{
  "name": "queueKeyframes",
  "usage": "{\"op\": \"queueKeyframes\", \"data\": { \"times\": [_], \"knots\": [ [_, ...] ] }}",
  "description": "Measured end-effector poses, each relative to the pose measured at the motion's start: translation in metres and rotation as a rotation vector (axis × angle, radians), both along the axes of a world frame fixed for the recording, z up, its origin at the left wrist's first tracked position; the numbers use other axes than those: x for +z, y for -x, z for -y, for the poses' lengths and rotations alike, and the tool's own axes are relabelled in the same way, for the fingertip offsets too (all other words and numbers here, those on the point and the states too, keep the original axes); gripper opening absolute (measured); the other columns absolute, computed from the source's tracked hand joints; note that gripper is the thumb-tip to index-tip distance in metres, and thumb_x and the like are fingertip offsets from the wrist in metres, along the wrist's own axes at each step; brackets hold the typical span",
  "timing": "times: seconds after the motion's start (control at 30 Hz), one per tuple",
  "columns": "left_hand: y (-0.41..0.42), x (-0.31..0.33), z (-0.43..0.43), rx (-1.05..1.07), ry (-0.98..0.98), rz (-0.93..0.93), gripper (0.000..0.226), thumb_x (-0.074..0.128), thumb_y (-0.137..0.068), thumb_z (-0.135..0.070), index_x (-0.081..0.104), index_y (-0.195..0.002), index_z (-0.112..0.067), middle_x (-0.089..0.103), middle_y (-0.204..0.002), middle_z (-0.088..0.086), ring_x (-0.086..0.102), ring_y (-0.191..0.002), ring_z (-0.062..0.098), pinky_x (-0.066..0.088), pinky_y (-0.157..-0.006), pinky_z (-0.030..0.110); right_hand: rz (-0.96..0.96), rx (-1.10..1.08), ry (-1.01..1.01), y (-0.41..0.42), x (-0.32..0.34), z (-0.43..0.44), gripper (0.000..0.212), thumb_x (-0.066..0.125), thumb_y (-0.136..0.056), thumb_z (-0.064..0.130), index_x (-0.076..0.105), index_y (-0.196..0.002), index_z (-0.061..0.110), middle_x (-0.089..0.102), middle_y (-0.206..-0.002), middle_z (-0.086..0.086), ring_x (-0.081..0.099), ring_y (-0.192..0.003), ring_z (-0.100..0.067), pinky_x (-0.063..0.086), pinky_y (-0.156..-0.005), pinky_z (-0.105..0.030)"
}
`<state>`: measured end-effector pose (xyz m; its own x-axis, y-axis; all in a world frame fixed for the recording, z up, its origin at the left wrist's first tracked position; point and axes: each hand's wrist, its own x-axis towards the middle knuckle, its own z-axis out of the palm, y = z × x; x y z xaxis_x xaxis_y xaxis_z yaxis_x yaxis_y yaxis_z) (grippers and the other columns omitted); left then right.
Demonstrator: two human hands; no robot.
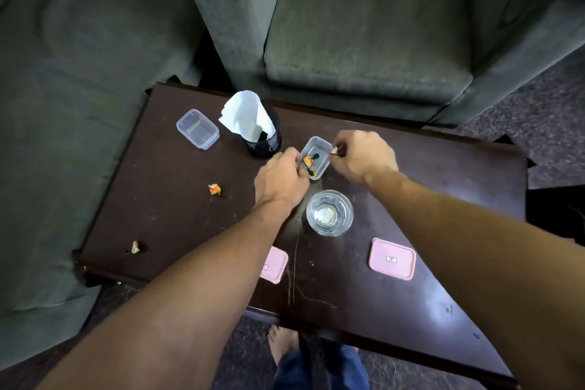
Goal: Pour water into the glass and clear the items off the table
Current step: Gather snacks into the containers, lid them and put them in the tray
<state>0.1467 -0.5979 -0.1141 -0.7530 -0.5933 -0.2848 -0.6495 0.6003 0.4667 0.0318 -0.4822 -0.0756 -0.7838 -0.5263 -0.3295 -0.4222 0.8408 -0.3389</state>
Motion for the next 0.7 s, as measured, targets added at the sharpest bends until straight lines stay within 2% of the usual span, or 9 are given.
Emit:
{"op": "queueKeyframes", "data": {
  "times": [0.13, 0.3, 0.47, 0.53, 0.6, 0.7],
  "knots": [
    [0.012, -0.006, -0.002, 0.016, 0.005, 0.017, 0.025, 0.055, -0.091, -0.029, 0.060, -0.116, -0.024, 0.060, -0.118, 0.005, 0.062, -0.106, 0.037, 0.048, -0.086, 0.042, 0.005, 0.117, -0.010, -0.004, -0.017, 0.018, 0.027, 0.065, -0.087, 0.036, 0.068, -0.112, 0.027, 0.070, -0.114, -0.003, 0.064, -0.107, -0.030, 0.051, -0.082, -0.036],
    [0.018, -0.012, 0.000, 0.032, 0.011, 0.006, 0.028, 0.057, -0.091, -0.029, 0.058, -0.119, -0.027, 0.058, -0.119, 0.003, 0.063, -0.103, 0.034, 0.051, -0.087, 0.042, 0.052, 0.118, 0.044, 0.001, -0.029, 0.012, 0.036, 0.069, -0.084, 0.036, 0.067, -0.118, 0.025, 0.066, -0.113, -0.003, 0.063, -0.105, -0.029, 0.052, -0.083, -0.037],
    [0.020, -0.013, 0.003, 0.065, 0.022, 0.063, 0.037, 0.055, -0.092, -0.031, 0.055, -0.129, -0.026, 0.054, -0.129, 0.006, 0.062, -0.107, 0.038, 0.050, -0.090, 0.044, -0.086, -0.058, 0.160, 0.001, -0.031, -0.040, 0.020, 0.061, -0.088, 0.028, 0.069, -0.104, 0.019, 0.062, -0.103, -0.007, 0.062, -0.098, -0.036, 0.054, -0.077, -0.041],
    [0.022, -0.014, 0.003, 0.061, 0.024, 0.103, 0.035, 0.054, -0.094, -0.031, 0.057, -0.128, -0.026, 0.054, -0.129, 0.009, 0.061, -0.108, 0.040, 0.049, -0.090, 0.045, -0.019, -0.001, 0.052, 0.001, -0.033, -0.066, 0.022, 0.063, -0.086, 0.033, 0.067, -0.102, 0.018, 0.061, -0.103, -0.009, 0.062, -0.099, -0.037, 0.053, -0.077, -0.040],
    [0.025, -0.015, 0.002, 0.038, 0.021, 0.119, 0.029, 0.052, -0.095, -0.026, 0.061, -0.123, -0.025, 0.054, -0.125, 0.010, 0.061, -0.106, 0.041, 0.050, -0.087, 0.044, 0.091, 0.161, -0.116, -0.005, -0.034, -0.088, 0.031, 0.066, -0.082, 0.045, 0.068, -0.103, 0.022, 0.061, -0.107, -0.004, 0.063, -0.103, -0.032, 0.053, -0.080, -0.037],
    [0.032, -0.015, -0.003, -0.003, 0.007, 0.108, 0.028, 0.053, -0.094, -0.017, 0.065, -0.118, -0.026, 0.054, -0.120, 0.011, 0.061, -0.104, 0.040, 0.050, -0.084, 0.043, 0.146, 0.342, -0.293, -0.018, -0.035, -0.112, 0.048, 0.069, -0.070, 0.060, 0.064, -0.106, 0.028, 0.057, -0.112, 0.003, 0.061, -0.107, -0.026, 0.054, -0.080, -0.036]
  ]
}}
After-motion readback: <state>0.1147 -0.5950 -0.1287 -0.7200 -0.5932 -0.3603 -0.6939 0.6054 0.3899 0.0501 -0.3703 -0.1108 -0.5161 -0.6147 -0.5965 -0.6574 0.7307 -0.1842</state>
